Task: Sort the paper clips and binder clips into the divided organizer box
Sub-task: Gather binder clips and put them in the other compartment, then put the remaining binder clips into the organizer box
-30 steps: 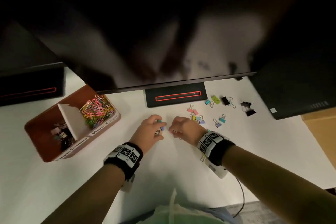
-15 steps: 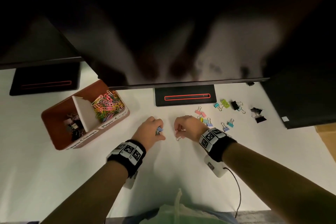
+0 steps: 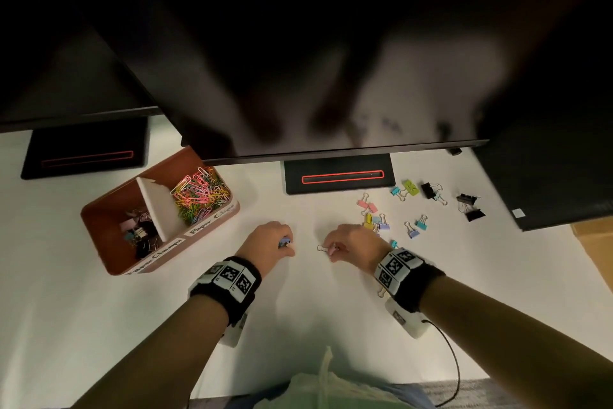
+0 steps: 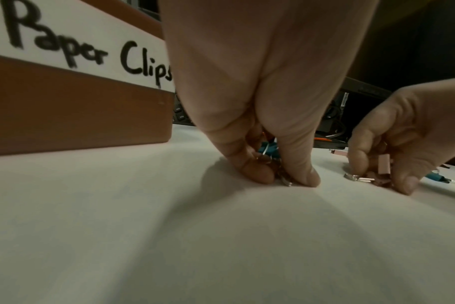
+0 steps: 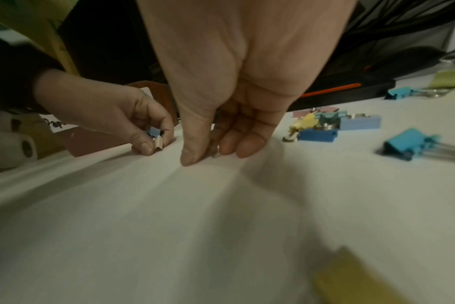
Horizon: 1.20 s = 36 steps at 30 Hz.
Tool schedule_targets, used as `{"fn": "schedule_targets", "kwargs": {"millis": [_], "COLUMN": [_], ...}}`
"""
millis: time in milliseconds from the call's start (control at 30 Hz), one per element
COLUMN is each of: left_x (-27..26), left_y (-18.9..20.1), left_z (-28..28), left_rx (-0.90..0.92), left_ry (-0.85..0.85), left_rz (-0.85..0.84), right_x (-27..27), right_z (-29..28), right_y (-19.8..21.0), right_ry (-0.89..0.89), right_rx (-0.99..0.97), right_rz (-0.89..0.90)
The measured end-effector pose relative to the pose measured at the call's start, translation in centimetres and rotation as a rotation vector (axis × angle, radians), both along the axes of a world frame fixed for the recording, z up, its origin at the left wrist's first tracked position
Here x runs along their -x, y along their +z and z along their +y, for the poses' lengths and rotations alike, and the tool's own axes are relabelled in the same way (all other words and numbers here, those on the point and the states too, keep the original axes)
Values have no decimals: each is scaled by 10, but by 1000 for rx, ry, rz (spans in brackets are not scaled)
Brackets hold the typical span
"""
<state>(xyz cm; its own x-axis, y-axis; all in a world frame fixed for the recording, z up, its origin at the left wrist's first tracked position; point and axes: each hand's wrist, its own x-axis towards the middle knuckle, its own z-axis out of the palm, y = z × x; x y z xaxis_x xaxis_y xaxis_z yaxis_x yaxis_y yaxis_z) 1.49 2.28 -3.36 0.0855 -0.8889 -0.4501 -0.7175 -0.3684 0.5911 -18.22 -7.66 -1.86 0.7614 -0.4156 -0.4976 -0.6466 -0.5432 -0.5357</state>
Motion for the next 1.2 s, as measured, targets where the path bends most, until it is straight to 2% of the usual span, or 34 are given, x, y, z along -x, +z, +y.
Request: {"fn": "schedule_targets", "kwargs": {"millis": [100,200,367,500,633,667,767,800,933,1067,1200], "left_x": [-1,-6,-32,-85,-141,-150,-164,-164,-155,-116,-65], "left_y": [2,11,55,97,111,111,114,118,133,141,113], "left_z": [3,15,48,83,105,107,105,104,106,92,59], "left_rx": [-17,13,136,183,230,235,179,162,265,416,369], "left_ry": [-28,26,169,348,652,728,932,957,801,558,297], "left_rz": [-24,32,123,44,-20,41,367,409,311,200,151], "right_x": [-7,-16,-45,-101,-179,-199,-243,-251,-239,-166,-63], "right_z": [3,7,22,40,66,73,93,97,94,66,23], "right_y": [0,0,9,40,73,79,88,89,89,74,52], "right_ry": [-17,28,113,181,235,229,160,140,142,130,7], "right_rx": [17,30,12,2,48,55,13,6,71,113,206], "right_rz": [-17,6,-13,-201,-386,-406,-423,-420,-470,-449,-204]}}
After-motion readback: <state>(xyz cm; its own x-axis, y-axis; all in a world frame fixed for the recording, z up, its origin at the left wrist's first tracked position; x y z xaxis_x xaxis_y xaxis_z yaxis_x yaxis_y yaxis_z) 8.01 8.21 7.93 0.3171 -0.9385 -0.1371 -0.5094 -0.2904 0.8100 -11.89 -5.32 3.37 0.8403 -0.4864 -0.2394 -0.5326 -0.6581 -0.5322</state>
